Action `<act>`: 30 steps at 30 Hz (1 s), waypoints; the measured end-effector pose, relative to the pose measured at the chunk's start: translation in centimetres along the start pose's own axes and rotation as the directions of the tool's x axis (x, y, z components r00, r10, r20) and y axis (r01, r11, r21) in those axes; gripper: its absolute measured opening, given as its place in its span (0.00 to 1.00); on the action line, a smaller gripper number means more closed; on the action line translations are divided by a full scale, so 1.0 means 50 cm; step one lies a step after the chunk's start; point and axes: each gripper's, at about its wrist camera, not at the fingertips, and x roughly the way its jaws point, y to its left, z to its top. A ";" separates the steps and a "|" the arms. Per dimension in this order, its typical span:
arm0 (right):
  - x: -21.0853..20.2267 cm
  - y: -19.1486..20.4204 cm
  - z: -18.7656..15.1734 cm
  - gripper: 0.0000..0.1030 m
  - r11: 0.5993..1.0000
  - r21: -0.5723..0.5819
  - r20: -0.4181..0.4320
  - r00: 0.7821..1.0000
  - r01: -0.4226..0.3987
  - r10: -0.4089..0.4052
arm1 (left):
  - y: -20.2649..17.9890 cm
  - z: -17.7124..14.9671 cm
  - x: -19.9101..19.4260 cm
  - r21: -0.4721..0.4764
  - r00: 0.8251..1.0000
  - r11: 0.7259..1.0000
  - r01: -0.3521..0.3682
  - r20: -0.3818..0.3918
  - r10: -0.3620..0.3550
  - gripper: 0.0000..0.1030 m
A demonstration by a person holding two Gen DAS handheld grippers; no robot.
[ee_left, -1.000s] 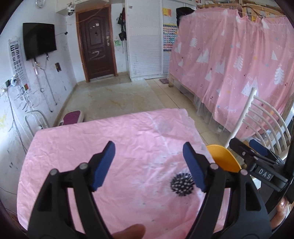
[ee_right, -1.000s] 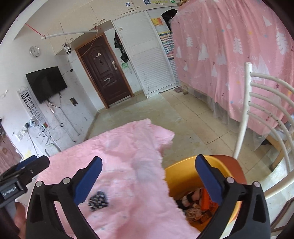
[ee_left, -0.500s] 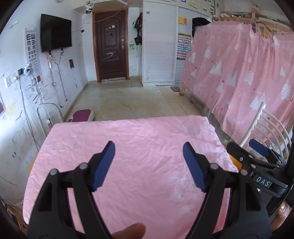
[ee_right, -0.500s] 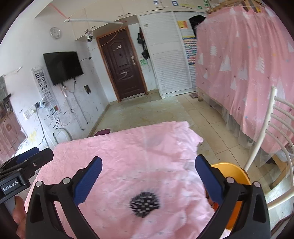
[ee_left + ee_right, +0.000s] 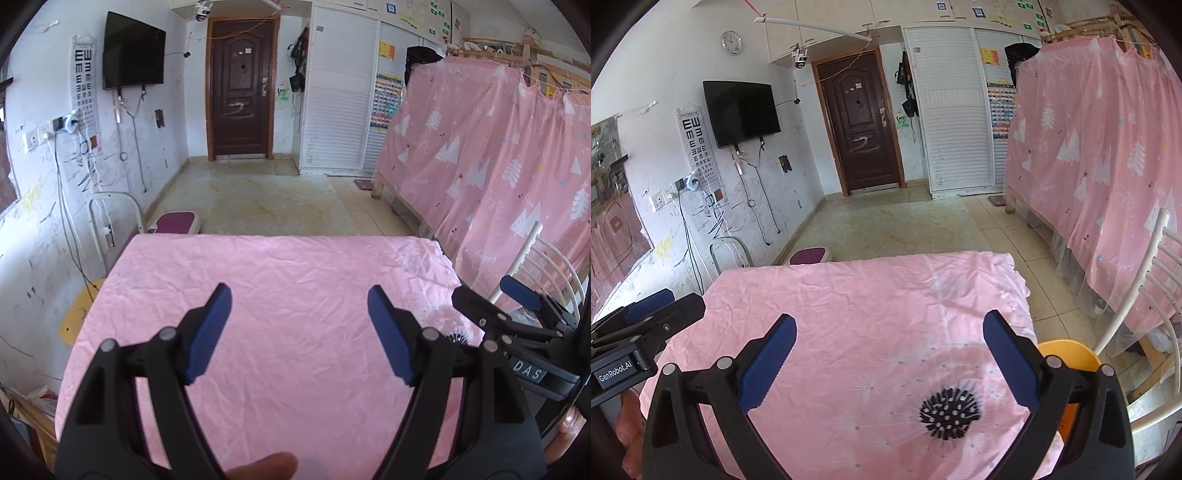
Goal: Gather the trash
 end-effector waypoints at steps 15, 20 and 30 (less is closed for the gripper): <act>0.003 0.027 0.002 0.88 1.000 -0.028 -0.003 1.000 -0.006 0.006 | 0.028 -0.002 -0.003 -0.032 1.000 0.999 -0.006 -0.003 0.006 0.71; 0.004 0.029 0.002 0.89 1.000 -0.028 -0.003 1.000 -0.006 0.006 | 0.030 -0.002 -0.003 -0.033 1.000 0.999 -0.007 -0.004 0.007 0.71; 0.004 0.029 0.003 0.88 1.000 -0.029 -0.005 1.000 -0.007 0.007 | 0.035 -0.004 -0.001 -0.037 1.000 0.999 -0.011 -0.006 0.011 0.71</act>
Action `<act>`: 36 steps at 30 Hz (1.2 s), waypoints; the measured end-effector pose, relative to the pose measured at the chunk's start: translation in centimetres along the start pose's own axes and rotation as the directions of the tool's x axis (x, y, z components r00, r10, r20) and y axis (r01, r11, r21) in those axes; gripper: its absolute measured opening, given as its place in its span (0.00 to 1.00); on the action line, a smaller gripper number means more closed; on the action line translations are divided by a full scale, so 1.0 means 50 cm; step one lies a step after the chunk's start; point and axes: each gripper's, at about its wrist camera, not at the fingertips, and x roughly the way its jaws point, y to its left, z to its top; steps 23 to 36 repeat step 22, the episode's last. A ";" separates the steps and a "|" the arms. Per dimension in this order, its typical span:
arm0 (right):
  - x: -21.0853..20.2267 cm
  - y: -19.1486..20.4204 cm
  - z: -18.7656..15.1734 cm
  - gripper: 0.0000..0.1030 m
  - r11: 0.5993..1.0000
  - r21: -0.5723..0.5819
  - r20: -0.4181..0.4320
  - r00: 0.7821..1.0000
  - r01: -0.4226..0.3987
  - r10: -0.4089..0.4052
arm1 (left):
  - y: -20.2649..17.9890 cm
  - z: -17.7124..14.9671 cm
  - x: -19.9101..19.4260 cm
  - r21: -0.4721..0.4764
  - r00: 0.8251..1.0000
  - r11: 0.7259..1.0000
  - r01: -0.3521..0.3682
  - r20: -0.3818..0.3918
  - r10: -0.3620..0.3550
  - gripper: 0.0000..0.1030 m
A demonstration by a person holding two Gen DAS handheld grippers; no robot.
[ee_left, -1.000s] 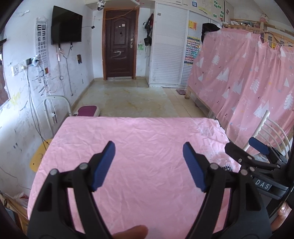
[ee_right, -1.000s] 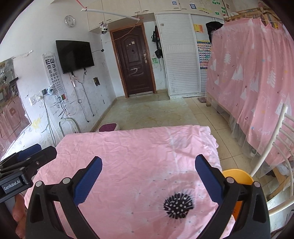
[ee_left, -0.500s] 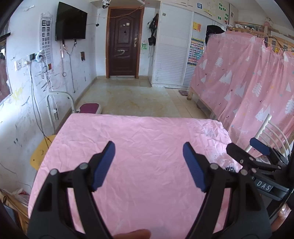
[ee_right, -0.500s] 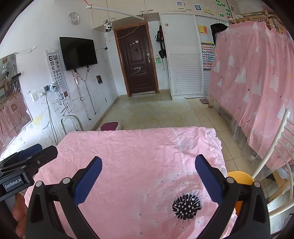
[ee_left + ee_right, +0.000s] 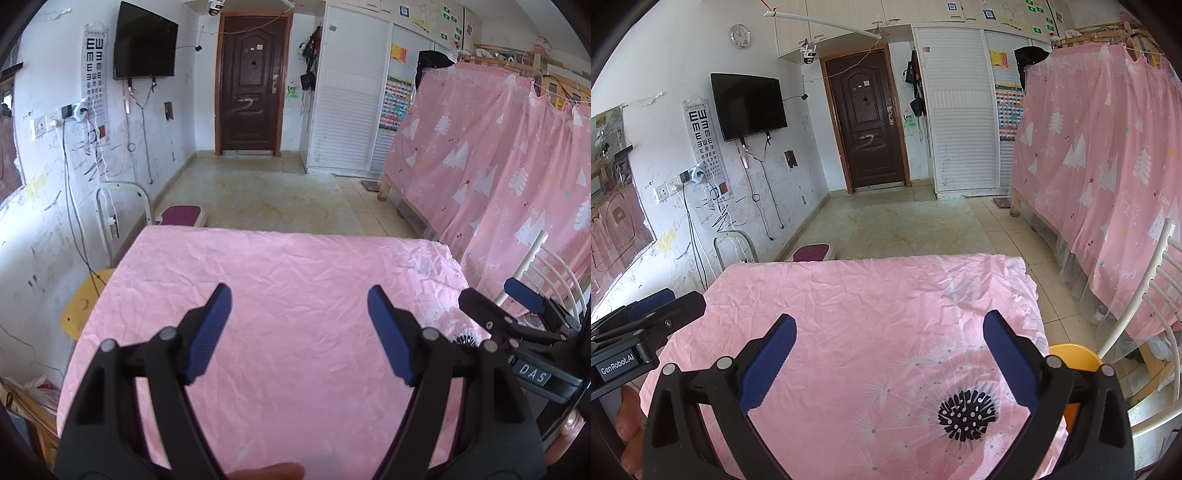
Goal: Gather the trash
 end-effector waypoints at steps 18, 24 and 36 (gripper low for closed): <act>0.008 0.008 -0.002 0.88 1.000 -0.002 -0.004 1.000 0.000 0.000 | 0.018 -0.004 0.008 -0.017 1.000 1.000 -0.009 -0.004 0.009 0.71; 0.015 0.014 -0.004 0.89 1.000 0.000 -0.009 1.000 -0.003 0.003 | 0.017 -0.005 0.010 -0.020 1.000 1.000 -0.012 -0.005 0.012 0.71; 0.015 0.014 -0.004 0.89 1.000 0.000 -0.009 1.000 -0.003 0.003 | 0.017 -0.005 0.010 -0.020 1.000 1.000 -0.012 -0.005 0.012 0.71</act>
